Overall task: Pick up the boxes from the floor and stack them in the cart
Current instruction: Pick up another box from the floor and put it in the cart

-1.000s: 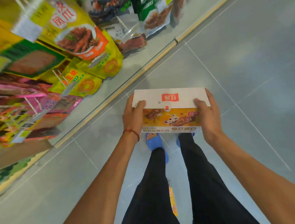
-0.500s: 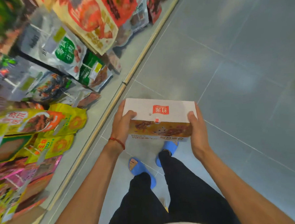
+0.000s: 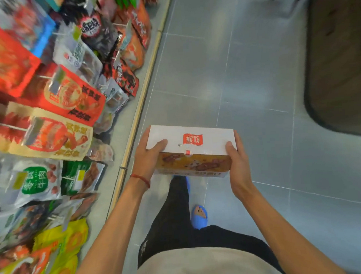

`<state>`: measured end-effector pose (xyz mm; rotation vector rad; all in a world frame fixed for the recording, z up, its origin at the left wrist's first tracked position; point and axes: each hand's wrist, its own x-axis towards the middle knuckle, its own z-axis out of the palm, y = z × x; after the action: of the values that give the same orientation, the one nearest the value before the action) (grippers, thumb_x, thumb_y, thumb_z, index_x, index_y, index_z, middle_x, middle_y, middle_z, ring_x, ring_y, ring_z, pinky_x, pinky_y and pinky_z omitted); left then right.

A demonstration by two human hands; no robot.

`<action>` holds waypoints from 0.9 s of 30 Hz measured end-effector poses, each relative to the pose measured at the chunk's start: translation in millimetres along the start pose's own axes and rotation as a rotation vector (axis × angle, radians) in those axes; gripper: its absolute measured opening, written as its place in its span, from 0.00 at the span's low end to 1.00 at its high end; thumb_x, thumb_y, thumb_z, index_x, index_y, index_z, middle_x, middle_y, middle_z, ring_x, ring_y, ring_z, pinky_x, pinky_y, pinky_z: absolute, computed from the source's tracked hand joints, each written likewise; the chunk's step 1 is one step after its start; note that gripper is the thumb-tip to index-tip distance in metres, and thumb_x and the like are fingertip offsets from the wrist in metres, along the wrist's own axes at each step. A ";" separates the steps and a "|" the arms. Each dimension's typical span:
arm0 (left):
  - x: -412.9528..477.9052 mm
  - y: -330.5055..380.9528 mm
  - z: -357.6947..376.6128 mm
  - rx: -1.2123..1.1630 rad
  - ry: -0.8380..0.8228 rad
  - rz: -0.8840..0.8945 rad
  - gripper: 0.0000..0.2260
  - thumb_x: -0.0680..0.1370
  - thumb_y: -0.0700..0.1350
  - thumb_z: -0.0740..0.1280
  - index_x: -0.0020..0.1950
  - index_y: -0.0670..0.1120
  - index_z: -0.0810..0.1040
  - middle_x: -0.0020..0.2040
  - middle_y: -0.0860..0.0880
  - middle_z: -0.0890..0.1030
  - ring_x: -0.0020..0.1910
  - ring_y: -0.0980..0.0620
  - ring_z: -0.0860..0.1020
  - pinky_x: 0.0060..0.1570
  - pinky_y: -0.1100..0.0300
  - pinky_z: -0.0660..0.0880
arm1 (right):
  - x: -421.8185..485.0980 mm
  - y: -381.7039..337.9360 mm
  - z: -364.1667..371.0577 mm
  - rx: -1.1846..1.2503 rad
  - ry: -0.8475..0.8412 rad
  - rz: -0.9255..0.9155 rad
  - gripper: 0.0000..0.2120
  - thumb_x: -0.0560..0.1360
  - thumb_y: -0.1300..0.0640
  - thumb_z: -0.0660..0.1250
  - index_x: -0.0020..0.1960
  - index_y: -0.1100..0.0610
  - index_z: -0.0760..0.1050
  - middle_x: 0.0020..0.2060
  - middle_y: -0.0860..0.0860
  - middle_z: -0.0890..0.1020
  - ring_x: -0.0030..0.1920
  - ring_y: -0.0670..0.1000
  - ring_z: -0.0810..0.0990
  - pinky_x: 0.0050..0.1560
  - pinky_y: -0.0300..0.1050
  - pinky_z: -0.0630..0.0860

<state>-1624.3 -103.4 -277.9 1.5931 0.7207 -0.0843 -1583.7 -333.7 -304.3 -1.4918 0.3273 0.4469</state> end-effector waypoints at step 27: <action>478.1 316.1 205.7 0.064 -0.187 0.097 0.18 0.81 0.49 0.68 0.71 0.52 0.74 0.62 0.48 0.82 0.60 0.50 0.81 0.59 0.45 0.80 | 452.4 -285.0 -21.8 0.207 0.295 -0.016 0.23 0.87 0.54 0.57 0.81 0.44 0.61 0.66 0.46 0.79 0.51 0.38 0.85 0.44 0.34 0.80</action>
<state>-1015.8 -97.1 -256.8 1.6537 0.4997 -0.1840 -1049.8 -323.9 -269.8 -1.3557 0.5765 0.1718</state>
